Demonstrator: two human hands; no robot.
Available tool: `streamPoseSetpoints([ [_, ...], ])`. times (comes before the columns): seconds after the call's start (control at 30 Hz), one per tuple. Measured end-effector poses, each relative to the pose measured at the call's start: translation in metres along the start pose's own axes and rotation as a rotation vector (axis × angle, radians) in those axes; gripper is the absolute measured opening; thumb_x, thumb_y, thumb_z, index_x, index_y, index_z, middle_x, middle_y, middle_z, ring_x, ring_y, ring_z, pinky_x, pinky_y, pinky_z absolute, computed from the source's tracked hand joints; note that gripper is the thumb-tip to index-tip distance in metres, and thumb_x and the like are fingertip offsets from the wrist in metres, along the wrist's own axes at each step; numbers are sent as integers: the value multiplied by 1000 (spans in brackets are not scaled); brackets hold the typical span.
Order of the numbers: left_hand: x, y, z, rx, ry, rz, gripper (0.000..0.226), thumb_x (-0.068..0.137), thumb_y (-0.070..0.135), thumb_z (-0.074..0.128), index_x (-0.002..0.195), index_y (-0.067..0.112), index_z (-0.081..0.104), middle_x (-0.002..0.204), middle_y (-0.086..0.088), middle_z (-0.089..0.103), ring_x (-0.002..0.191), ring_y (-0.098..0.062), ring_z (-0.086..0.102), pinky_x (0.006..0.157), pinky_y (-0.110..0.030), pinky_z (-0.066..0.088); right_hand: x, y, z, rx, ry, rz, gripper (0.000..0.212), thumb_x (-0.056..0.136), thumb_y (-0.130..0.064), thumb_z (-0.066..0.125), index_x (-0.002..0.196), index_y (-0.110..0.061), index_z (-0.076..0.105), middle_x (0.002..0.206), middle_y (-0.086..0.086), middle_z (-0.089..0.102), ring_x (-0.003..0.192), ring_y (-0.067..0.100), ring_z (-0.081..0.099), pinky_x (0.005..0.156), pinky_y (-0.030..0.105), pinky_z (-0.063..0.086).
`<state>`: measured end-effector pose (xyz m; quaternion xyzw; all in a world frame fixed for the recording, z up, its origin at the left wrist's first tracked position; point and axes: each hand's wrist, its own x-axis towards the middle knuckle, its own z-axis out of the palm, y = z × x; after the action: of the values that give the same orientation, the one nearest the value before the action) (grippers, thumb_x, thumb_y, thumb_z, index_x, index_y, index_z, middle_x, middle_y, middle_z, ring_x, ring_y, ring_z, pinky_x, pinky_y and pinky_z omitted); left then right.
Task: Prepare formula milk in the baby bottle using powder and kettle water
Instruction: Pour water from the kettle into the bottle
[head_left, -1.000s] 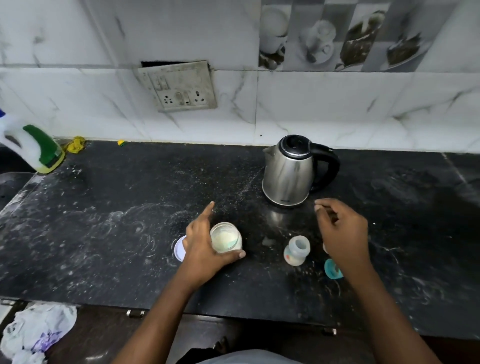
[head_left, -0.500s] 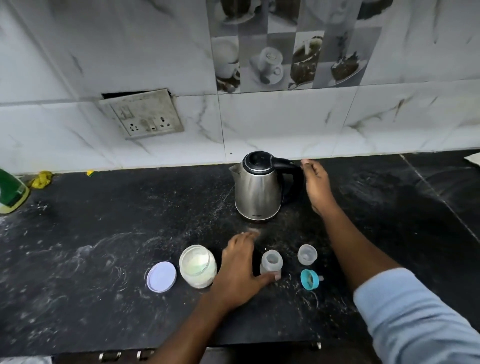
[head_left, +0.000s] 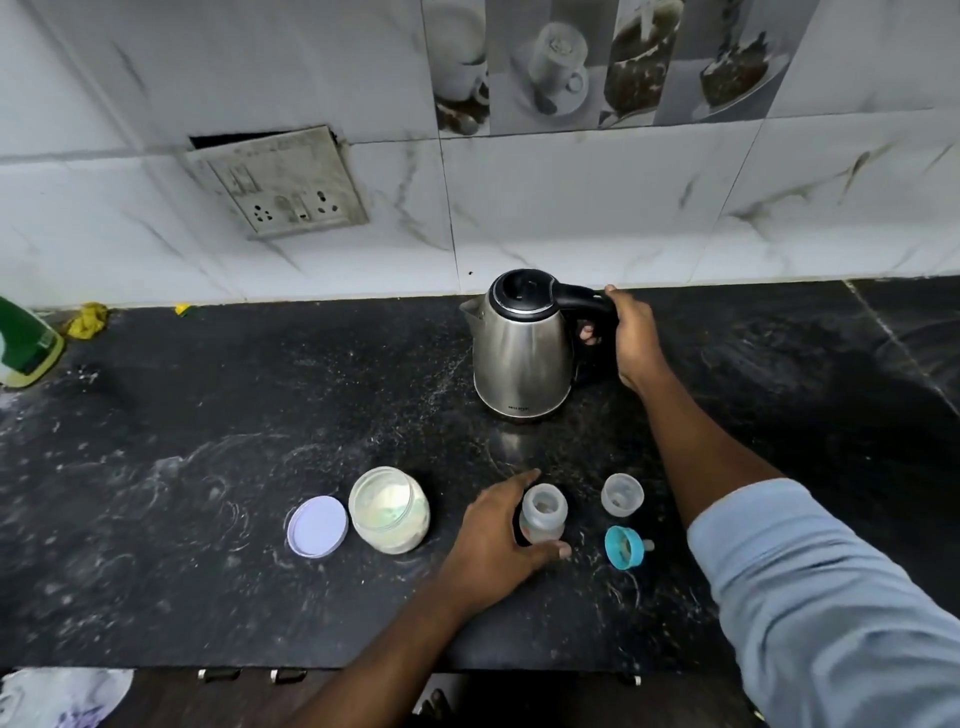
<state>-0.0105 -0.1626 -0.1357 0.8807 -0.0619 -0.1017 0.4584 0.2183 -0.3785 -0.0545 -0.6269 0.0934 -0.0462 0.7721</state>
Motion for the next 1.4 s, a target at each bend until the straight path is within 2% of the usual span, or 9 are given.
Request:
streamPoseSetpoints([
  [0.1, 2, 1, 3, -11, 25, -14, 83, 72, 68, 86, 146, 45, 56, 127, 43, 56, 127, 20, 48, 109, -14, 39, 3, 3, 1, 26, 23, 58, 32, 98, -28, 51, 79, -14, 73, 51, 4, 54, 43, 17, 48, 45, 26, 38],
  [0.2, 1, 6, 2, -20, 27, 0, 61, 78, 60, 85, 132, 51, 59, 120, 43, 65, 119, 13, 58, 101, -10, 41, 2, 7, 6, 46, 94, 74, 31, 95, -24, 50, 72, -14, 68, 47, 3, 48, 37, 15, 41, 40, 20, 29],
  [0.4, 3, 5, 1, -69, 26, 5, 57, 78, 51, 89, 130, 33, 71, 120, 20, 76, 118, -6, 68, 106, -38, 53, 3, -6, 6, 39, 143, 15, 27, 88, -20, 50, 65, -16, 62, 48, 0, 46, 35, 13, 41, 39, 18, 24],
  [0.57, 3, 6, 0, -102, 25, -4, 52, 78, 43, 92, 124, 29, 72, 115, 17, 77, 112, -5, 70, 102, -33, 55, -6, -37, -15, 95, 137, -6, 24, 80, -26, 52, 58, -21, 59, 46, 0, 43, 35, 13, 36, 40, 16, 23],
  [0.7, 2, 9, 1, -133, 30, -18, 48, 79, 34, 94, 122, 29, 72, 113, 22, 77, 108, 2, 71, 94, -17, 51, -19, -76, -33, 83, 100, -82, 32, 81, -26, 51, 51, -19, 58, 42, -1, 40, 32, 13, 32, 40, 15, 21],
  [0.87, -2, 17, -2, -180, 43, -8, 48, 81, 29, 94, 122, 31, 71, 115, 29, 73, 107, 4, 70, 90, -10, 49, -47, -124, -56, 26, 41, -157, 31, 78, -28, 52, 49, -19, 53, 38, -2, 39, 31, 13, 31, 40, 16, 21],
  [1.1, -7, 47, -30, -305, 112, 31, 54, 77, 37, 95, 125, 39, 70, 121, 26, 75, 114, 3, 71, 96, -12, 52, -82, -165, -72, -85, -13, -250, 41, 84, -23, 56, 43, -17, 54, 36, -1, 38, 29, 16, 32, 37, 23, 21],
  [1.27, -13, 70, -59, -441, 171, 65, 56, 75, 36, 98, 125, 35, 73, 123, 15, 77, 116, -8, 73, 103, -31, 57, -98, -191, -76, -182, -61, -303, 40, 80, -28, 61, 43, -14, 56, 35, -2, 38, 27, 16, 34, 35, 18, 25],
  [1.4, -17, 84, -75, -498, 183, 96, 58, 76, 25, 100, 127, 31, 73, 123, 12, 78, 114, -7, 73, 96, -19, 55, -110, -214, -69, -344, -114, -339, 43, 83, -31, 62, 45, -11, 55, 34, -2, 39, 28, 17, 33, 35, 24, 22],
])
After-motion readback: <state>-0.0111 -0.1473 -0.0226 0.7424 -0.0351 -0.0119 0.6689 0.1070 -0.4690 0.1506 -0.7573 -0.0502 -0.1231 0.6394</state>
